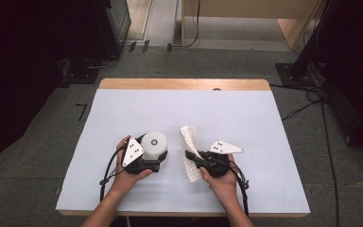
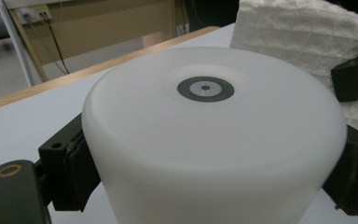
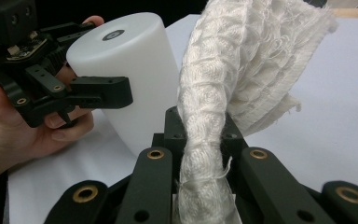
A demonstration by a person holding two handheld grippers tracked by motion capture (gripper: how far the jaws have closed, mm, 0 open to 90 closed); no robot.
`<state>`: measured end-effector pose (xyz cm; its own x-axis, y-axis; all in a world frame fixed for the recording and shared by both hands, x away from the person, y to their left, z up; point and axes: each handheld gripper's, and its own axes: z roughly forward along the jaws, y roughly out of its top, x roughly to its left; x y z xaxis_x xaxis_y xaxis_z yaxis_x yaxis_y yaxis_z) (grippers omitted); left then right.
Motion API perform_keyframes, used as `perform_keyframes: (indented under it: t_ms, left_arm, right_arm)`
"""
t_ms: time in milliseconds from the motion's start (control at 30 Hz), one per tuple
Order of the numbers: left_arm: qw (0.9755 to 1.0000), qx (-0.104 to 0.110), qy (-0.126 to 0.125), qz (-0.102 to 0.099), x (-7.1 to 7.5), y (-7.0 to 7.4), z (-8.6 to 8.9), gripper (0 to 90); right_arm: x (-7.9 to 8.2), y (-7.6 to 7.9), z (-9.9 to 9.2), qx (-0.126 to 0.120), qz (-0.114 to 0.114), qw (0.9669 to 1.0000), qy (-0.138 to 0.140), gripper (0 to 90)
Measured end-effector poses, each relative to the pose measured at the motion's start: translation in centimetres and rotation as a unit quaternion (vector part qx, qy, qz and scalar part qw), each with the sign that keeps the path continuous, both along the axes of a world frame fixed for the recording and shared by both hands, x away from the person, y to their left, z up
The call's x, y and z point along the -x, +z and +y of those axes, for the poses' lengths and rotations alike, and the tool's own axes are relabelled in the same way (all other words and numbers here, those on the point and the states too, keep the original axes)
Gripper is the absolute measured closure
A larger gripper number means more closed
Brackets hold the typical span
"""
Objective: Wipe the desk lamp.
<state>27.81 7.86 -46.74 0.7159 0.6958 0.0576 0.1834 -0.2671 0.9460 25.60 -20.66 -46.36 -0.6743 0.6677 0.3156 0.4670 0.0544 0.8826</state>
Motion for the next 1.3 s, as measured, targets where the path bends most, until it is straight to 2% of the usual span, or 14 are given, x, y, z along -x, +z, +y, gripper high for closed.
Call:
perform_keyframes:
  t_ms: [200, 400, 433, 500, 600, 700, 767, 900, 933, 1000, 1033, 1100, 1200, 1300]
  left_arm:
    - [0.9999, 0.001, -0.003, 0.012, 0.0, 0.1, 0.4, 8.6]
    - [0.9987, 0.018, 0.037, 0.029, 0.7, 0.6, 0.7, 1.7]
    - [0.9975, 0.019, 0.062, 0.028, 1.1, 0.7, 0.3, 1.3]
    - [0.9956, 0.024, 0.088, 0.023, 1.8, 0.7, -0.2, 1.2]
    - [0.9903, -0.003, 0.137, 0.020, 2.2, 0.4, -1.4, 1.2]
    - [0.9875, -0.024, 0.155, 0.019, 2.3, 0.0, -2.4, 3.2]
    - [0.9867, -0.025, 0.160, 0.019, 2.2, -0.1, -2.7, 6.3]
    - [0.9906, -0.012, 0.134, 0.024, 1.8, 0.1, -2.0, 8.2]
    - [0.9920, 0.001, 0.123, 0.029, 1.7, 0.1, -1.6, 8.4]
    - [0.9951, 0.042, 0.077, 0.046, 1.1, 0.4, -0.5, 8.6]
    - [0.9950, 0.072, 0.041, 0.055, 0.8, 0.6, 0.1, 8.6]
    - [0.9933, 0.097, -0.003, 0.062, 0.5, 1.1, 0.8, 8.6]
    - [0.9916, 0.111, -0.035, 0.055, 0.5, 1.6, 1.1, 8.7]
    - [0.9914, 0.107, -0.054, 0.054, 0.6, 1.7, 1.0, 8.8]
  right_arm:
    - [0.0, -0.1, 0.0, 0.002, -0.001, 1.0000, 0.003, 79.7]
    - [0.0, -0.1, 0.1, 0.007, 0.003, 1.0000, 0.002, 79.6]
    - [-0.1, -0.1, 0.1, 0.007, 0.001, 1.0000, 0.003, 79.6]
    - [-0.1, -0.1, 0.2, 0.008, 0.002, 1.0000, 0.003, 79.5]
    - [-0.2, -0.2, 0.3, 0.010, -0.001, 0.9999, 0.005, 79.5]
    - [-0.2, -0.3, 0.5, 0.013, 0.002, 0.9999, 0.007, 79.5]
    - [-0.2, -0.5, 0.6, 0.018, 0.005, 0.9998, 0.009, 79.5]
    - [-0.2, -0.8, 1.0, 0.023, 0.009, 0.9996, 0.014, 79.5]
    - [-0.2, -0.8, 1.1, 0.025, 0.009, 0.9995, 0.015, 79.5]
    - [-0.1, -0.9, 1.3, 0.025, 0.010, 0.9995, 0.018, 79.5]
    - [-0.1, -0.9, 1.4, 0.024, 0.008, 0.9995, 0.020, 79.5]
    - [0.1, -0.8, 1.7, 0.022, 0.011, 0.9994, 0.023, 79.5]
    - [0.3, -0.8, 2.5, 0.024, 0.009, 0.9990, 0.036, 79.5]
    - [0.5, -0.7, 3.1, 0.024, 0.005, 0.9986, 0.047, 79.6]
